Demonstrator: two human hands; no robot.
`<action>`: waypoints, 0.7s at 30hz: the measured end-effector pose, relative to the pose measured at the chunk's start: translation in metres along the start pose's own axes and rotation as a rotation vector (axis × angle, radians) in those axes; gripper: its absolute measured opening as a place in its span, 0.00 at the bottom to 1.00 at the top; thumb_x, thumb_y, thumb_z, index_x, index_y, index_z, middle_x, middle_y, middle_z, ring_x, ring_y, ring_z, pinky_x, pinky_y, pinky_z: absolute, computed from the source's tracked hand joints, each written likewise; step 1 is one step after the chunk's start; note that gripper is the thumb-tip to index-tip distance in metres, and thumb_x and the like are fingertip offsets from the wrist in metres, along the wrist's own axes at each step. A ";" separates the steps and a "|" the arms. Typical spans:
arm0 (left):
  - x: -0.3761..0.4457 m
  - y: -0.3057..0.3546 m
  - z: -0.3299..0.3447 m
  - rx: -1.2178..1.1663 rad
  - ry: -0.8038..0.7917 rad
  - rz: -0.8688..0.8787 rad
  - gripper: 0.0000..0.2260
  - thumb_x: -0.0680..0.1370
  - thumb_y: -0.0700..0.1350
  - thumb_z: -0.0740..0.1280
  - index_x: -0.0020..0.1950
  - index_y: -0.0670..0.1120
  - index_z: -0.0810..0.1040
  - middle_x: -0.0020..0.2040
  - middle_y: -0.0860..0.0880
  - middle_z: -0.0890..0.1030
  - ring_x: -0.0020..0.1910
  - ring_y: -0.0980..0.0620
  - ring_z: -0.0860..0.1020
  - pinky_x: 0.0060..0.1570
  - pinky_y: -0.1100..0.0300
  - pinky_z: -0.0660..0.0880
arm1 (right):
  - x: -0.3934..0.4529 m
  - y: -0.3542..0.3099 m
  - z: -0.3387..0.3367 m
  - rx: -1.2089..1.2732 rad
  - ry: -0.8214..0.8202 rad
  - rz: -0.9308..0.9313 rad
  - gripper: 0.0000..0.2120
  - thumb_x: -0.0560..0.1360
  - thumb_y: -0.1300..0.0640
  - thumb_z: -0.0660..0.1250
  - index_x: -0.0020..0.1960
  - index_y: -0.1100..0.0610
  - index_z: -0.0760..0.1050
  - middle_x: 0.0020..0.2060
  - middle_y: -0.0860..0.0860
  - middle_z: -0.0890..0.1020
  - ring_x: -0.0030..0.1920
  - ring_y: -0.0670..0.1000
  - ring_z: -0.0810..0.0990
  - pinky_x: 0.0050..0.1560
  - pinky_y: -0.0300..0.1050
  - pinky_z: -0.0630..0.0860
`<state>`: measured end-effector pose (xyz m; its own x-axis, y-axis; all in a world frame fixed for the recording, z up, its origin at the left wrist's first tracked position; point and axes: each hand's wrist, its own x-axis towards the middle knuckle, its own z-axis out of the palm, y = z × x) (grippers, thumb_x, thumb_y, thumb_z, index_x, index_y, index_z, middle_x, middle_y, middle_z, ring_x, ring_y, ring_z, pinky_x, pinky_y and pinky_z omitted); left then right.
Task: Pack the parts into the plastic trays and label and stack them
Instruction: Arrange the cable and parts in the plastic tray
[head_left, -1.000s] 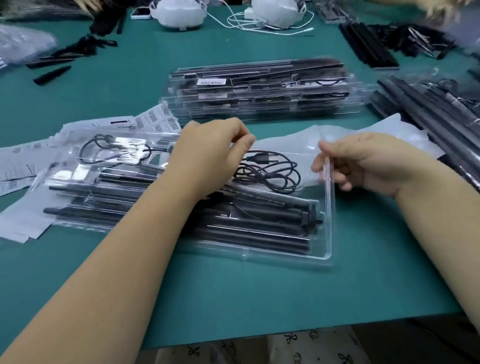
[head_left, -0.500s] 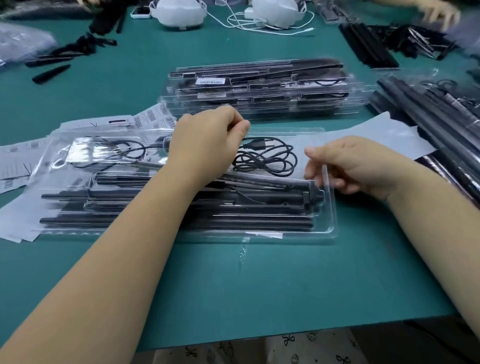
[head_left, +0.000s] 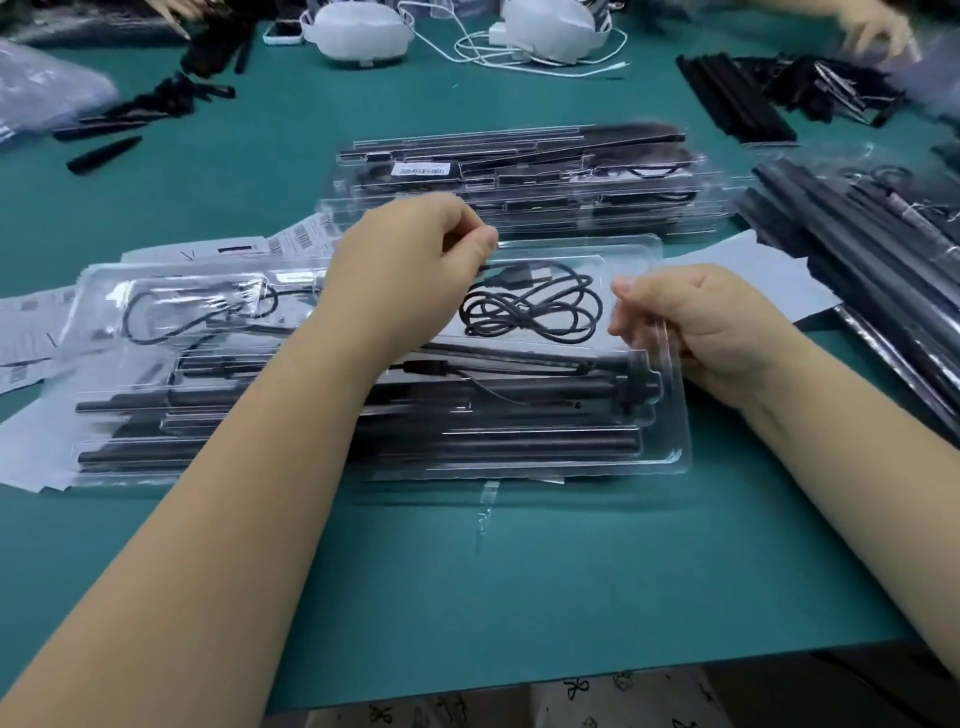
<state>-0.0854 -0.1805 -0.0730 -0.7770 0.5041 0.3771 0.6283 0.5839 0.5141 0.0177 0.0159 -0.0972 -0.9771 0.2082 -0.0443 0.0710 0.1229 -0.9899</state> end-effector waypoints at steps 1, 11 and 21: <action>0.000 0.001 -0.002 0.007 0.012 0.003 0.09 0.80 0.51 0.62 0.43 0.51 0.77 0.29 0.56 0.72 0.29 0.58 0.68 0.31 0.59 0.63 | -0.001 0.000 0.000 -0.001 0.010 -0.025 0.15 0.69 0.47 0.70 0.27 0.54 0.79 0.22 0.48 0.74 0.22 0.42 0.69 0.22 0.31 0.62; -0.002 -0.001 -0.004 0.190 -0.130 0.009 0.21 0.81 0.57 0.55 0.33 0.46 0.67 0.27 0.49 0.69 0.30 0.50 0.69 0.29 0.57 0.61 | -0.004 -0.001 0.002 -0.039 -0.060 0.006 0.20 0.77 0.60 0.61 0.28 0.56 0.79 0.20 0.48 0.72 0.19 0.43 0.64 0.19 0.31 0.59; 0.000 -0.004 -0.002 0.109 -0.138 -0.014 0.21 0.81 0.57 0.55 0.34 0.45 0.68 0.27 0.50 0.67 0.29 0.50 0.67 0.30 0.57 0.60 | -0.002 0.002 0.001 -0.024 -0.066 -0.010 0.18 0.76 0.62 0.61 0.28 0.55 0.77 0.23 0.48 0.70 0.22 0.44 0.62 0.22 0.34 0.58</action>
<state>-0.0878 -0.1844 -0.0735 -0.7775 0.5739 0.2570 0.6240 0.6532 0.4289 0.0200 0.0147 -0.0993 -0.9888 0.1424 -0.0445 0.0657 0.1476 -0.9869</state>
